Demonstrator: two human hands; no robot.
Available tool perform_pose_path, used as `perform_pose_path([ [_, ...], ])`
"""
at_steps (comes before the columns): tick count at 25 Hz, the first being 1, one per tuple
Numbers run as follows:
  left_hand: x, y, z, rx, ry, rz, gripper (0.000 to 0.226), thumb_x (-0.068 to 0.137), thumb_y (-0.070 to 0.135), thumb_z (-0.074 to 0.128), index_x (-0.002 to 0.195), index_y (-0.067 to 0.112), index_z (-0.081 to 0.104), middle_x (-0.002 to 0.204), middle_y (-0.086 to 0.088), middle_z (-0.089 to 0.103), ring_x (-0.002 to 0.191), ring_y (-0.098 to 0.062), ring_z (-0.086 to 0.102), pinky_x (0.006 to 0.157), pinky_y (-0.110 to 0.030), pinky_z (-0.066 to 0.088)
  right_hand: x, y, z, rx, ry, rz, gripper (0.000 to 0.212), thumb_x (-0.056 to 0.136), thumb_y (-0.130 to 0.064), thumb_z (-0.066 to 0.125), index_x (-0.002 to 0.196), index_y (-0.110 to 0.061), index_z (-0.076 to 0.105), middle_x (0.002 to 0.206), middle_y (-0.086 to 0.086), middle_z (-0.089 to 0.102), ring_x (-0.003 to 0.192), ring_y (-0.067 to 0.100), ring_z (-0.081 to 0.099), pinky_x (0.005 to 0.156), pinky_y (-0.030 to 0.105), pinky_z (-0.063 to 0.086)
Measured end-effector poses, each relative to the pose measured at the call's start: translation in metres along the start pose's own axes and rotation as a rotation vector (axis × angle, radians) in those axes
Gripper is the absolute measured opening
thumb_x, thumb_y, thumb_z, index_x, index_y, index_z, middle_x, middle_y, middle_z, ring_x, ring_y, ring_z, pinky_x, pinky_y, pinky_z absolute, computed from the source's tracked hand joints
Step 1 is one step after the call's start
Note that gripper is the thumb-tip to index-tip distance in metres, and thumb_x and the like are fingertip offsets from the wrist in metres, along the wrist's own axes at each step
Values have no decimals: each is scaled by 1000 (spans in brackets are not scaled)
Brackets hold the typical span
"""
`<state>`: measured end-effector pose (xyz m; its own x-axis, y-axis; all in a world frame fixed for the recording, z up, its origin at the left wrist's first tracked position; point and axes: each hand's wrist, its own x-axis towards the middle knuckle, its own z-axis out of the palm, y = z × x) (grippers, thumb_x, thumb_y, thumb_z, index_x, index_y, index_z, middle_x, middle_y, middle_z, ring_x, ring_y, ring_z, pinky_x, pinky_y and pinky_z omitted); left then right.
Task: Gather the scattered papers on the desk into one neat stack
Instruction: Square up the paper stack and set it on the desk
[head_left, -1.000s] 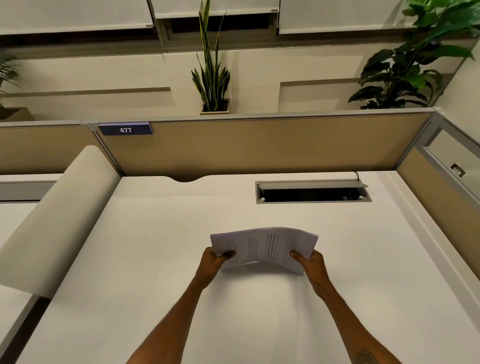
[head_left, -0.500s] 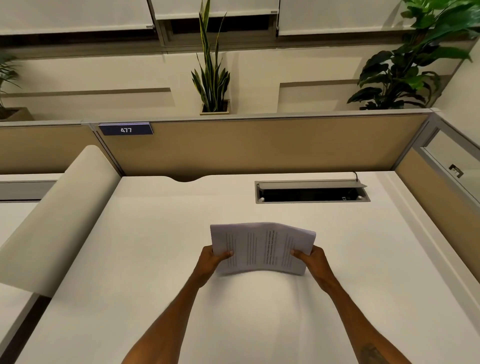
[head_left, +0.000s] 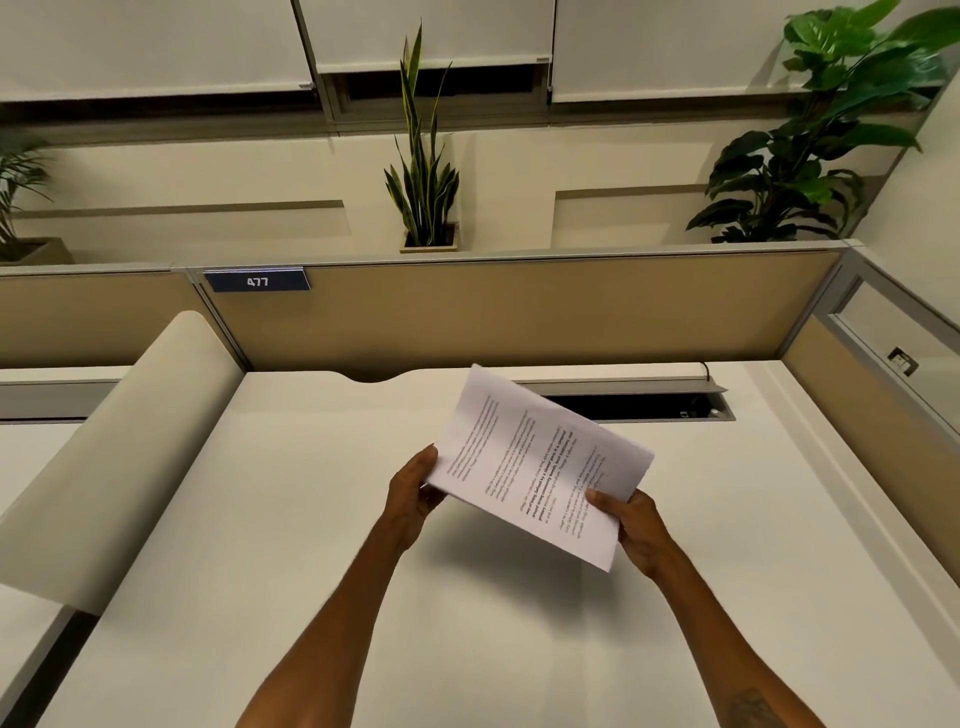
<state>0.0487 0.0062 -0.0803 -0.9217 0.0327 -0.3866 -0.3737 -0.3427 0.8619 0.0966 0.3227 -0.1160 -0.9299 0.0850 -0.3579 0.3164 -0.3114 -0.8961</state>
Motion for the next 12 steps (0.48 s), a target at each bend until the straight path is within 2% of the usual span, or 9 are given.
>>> perform_pose_path([
  [2, -1, -5, 12, -102, 8, -41, 25, 102, 24, 58, 122, 12, 67, 113, -7, 72, 99, -25, 65, 82, -30, 62, -2, 9, 11, 121, 55, -6, 42, 90, 3, 64, 131, -2, 56, 125, 21, 67, 109, 39, 68, 95, 58, 54],
  [5, -4, -19, 38, -81, -32, -73, 36, 100, 17, 59, 135, 10, 60, 126, -13, 69, 111, -31, 63, 99, -42, 54, -8, 27, 40, 259, 123, 8, 46, 89, 5, 65, 134, 0, 55, 128, 21, 66, 118, 42, 63, 102, 64, 47],
  [9, -9, -41, 62, -52, 2, -76, 42, 97, 8, 64, 137, 0, 57, 132, -22, 67, 120, -44, 64, 108, -59, 48, -19, 47, 76, 344, 138, 2, 45, 88, 3, 68, 130, -9, 59, 121, 12, 73, 110, 34, 70, 88, 53, 60],
  [12, -10, -41, 54, 1, 0, -72, 44, 97, 10, 65, 139, 0, 56, 133, -23, 66, 123, -45, 63, 106, -64, 48, -24, 52, 70, 305, 99, 21, 49, 85, 3, 71, 128, -17, 61, 120, 9, 74, 109, 32, 70, 91, 56, 58],
])
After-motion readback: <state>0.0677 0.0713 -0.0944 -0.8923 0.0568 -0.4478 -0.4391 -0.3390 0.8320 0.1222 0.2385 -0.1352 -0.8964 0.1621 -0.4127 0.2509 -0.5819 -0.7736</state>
